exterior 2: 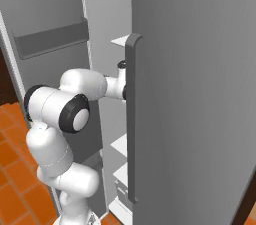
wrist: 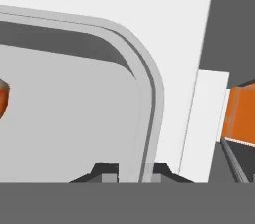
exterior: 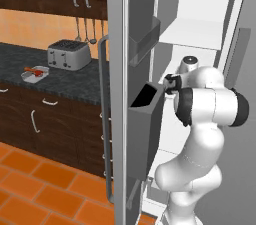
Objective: Take the meat container that has the shrimp and place it on the second highest rack of the freezer. Then take the vegetable container that has the bell pepper and carrot and place it on the highest rack of the freezer.
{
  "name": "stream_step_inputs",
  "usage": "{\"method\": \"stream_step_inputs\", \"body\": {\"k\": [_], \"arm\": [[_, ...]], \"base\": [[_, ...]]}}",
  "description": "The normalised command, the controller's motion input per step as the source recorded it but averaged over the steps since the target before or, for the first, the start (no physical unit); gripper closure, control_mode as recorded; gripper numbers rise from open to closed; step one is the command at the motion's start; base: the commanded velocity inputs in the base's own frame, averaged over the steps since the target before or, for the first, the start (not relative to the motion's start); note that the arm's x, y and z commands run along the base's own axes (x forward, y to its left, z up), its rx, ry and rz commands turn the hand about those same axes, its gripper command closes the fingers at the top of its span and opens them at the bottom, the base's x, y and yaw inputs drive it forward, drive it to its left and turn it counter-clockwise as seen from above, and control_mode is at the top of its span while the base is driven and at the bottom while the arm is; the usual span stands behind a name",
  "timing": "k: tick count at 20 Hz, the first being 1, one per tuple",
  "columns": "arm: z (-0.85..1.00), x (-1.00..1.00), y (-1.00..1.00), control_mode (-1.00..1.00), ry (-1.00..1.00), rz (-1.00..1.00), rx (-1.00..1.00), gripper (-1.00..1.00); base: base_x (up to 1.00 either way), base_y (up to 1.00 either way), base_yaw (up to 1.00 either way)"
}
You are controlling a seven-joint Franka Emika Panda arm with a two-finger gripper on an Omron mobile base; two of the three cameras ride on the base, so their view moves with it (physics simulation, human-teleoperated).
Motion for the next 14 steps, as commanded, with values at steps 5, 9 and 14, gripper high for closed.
{"method": "stream_step_inputs", "body": {"k": [5,9,14], "arm": [[-0.01,0.36,-0.07,-1.0,0.0,0.0,0.0,1.0],[-0.16,0.21,-0.17,-1.0,0.0,0.0,0.0,1.0],[-0.27,0.02,-0.17,-1.0,0.0,0.0,0.0,1.0]], "base": [[0.0,0.0,0.0],[0.0,0.0,0.0],[0.0,0.0,0.0]]}}
